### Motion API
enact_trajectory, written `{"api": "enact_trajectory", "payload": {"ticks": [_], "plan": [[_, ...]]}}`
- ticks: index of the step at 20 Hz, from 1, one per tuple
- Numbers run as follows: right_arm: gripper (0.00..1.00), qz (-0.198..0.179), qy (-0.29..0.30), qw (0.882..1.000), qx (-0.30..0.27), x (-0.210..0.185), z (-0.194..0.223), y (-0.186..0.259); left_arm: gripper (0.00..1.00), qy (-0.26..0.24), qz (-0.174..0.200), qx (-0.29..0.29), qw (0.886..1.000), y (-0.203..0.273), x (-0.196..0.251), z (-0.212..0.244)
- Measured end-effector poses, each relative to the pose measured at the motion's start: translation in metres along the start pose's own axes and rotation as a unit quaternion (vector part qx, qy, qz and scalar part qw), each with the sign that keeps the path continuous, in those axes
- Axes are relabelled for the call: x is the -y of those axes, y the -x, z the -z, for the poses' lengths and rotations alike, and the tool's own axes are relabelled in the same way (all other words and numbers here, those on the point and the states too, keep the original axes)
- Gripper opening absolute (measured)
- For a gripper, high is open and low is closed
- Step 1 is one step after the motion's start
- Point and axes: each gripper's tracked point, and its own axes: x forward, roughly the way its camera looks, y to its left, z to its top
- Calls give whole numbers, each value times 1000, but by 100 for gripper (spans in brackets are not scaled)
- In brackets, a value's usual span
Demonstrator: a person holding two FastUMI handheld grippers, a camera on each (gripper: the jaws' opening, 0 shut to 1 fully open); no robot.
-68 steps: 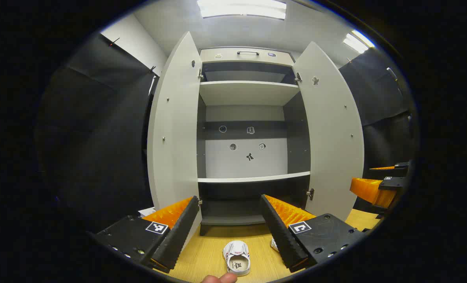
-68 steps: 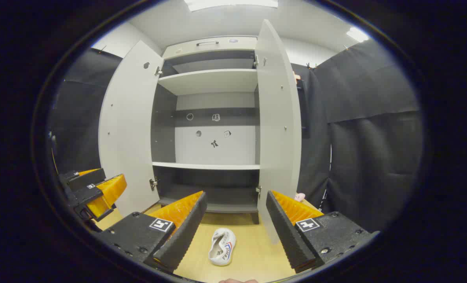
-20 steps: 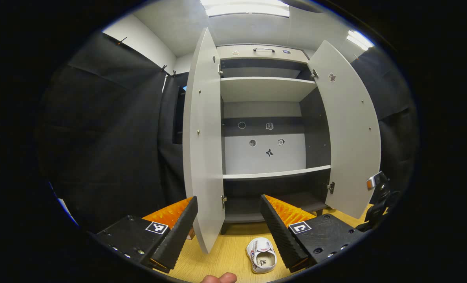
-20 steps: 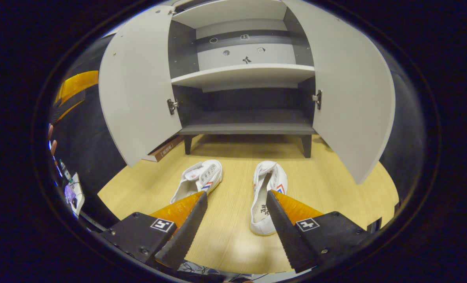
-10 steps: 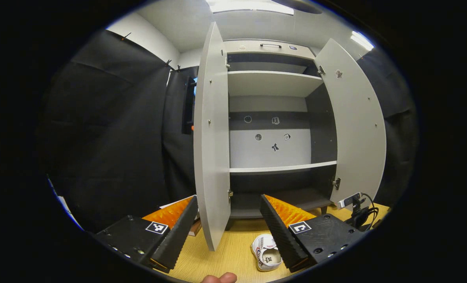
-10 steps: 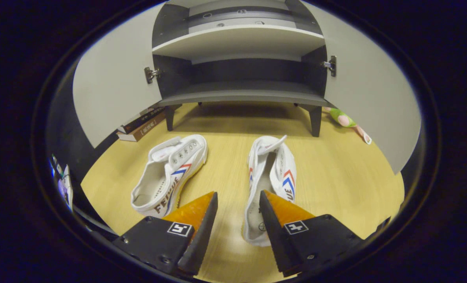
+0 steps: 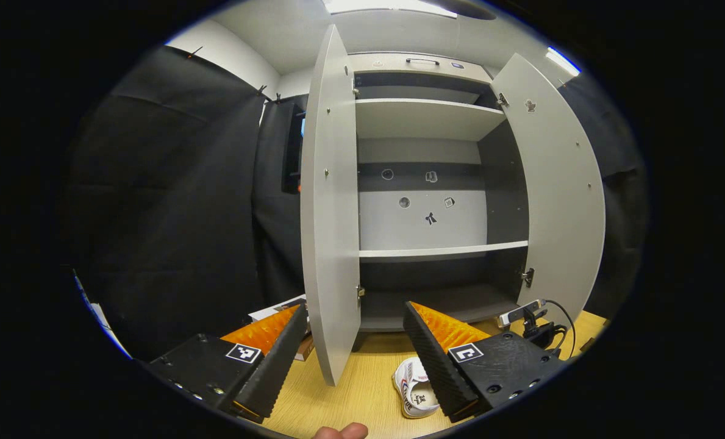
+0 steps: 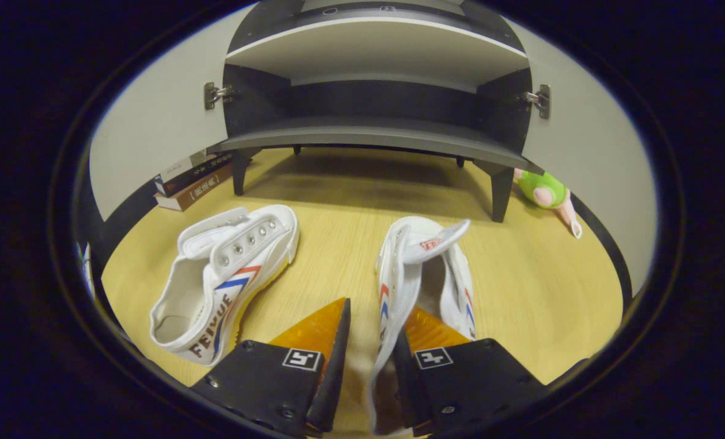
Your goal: Grab one shoe with the right hand and put it into the shoe cabinet, grab the other shoe with the left hand and put it into the shoe cabinet; then close the right door with the right hand and the left door with the left hand.
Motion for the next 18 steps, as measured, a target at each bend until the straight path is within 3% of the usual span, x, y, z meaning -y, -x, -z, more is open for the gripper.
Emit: {"api": "enact_trajectory", "payload": {"ticks": [1,2,3,5,12,18], "plan": [[31,4,5,1000,3,1,-2,-4,95,0,0,-3,1000,-1,2,2],[33,9,7,1000,6,4,-4,-7,95,1,1,-5,1000,-2,3,3],[22,11,6,1000,10,6,-4,-7,95,1,0,-7,1000,-2,4,5],[9,6,0,1000,19,9,-6,-7,96,3,1,-10,1000,-1,4,7],[4,16,21,997,73,18,-34,23,96,7,13,-10,1000,2,15,8],[4,-4,45,987,153,15,-95,107,96,14,37,7,999,-4,38,2]]}}
